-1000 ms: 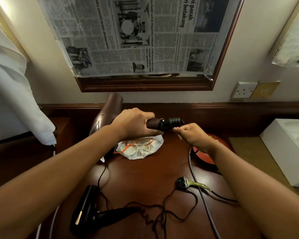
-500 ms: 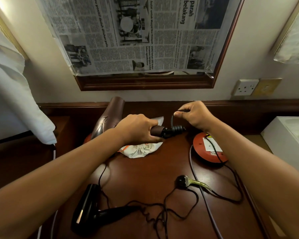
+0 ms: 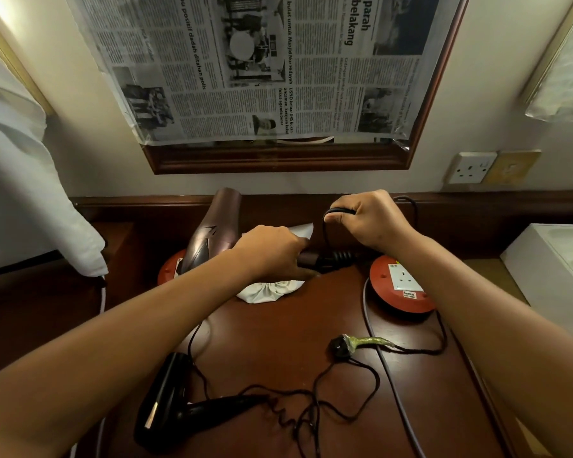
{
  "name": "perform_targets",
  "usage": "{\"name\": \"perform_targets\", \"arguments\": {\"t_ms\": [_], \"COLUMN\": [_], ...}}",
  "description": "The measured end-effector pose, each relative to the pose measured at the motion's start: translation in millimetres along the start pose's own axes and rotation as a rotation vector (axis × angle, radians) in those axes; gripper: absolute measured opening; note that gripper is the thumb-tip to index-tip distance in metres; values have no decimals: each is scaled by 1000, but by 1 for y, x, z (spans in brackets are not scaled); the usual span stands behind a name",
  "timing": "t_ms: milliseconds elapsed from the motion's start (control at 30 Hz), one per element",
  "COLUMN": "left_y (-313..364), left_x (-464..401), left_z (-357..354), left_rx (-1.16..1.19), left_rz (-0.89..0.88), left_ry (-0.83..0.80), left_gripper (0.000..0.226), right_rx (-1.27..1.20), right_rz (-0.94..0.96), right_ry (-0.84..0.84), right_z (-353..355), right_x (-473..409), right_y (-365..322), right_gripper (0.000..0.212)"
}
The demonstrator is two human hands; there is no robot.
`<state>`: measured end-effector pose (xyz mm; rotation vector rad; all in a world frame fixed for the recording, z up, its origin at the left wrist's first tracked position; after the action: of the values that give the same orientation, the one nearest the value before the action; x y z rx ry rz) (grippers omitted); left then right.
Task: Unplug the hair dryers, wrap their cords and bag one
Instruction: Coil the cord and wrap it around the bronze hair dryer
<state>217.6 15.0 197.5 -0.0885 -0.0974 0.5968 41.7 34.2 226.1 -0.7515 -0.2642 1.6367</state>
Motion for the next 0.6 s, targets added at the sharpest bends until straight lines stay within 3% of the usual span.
{"name": "perform_targets", "arguments": {"t_ms": [233,600], "left_y": [-11,-19], "left_x": [-2,-8], "left_z": [-17,-19], "left_rx": [35,71], "left_rz": [119,202], "left_ry": [-85,-36], "left_gripper": [45,48], "right_rx": [37,-73], "right_rz": [101,0], "right_ry": [38,200], "right_z": [-12,-50], "right_x": [20,82], "right_y": [-1,1], "right_gripper": [16,26]}}
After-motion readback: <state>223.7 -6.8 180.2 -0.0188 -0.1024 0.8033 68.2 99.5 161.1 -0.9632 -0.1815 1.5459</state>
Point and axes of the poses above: each hand's wrist, its own x-axis away from the middle knuckle, its own z-axis out of the back of the hand, y = z × x, the point moved 3 cm from there along -x, towards the middle knuckle, and after that the axes turned 9 degrees about -z, right-handed, at the moved point
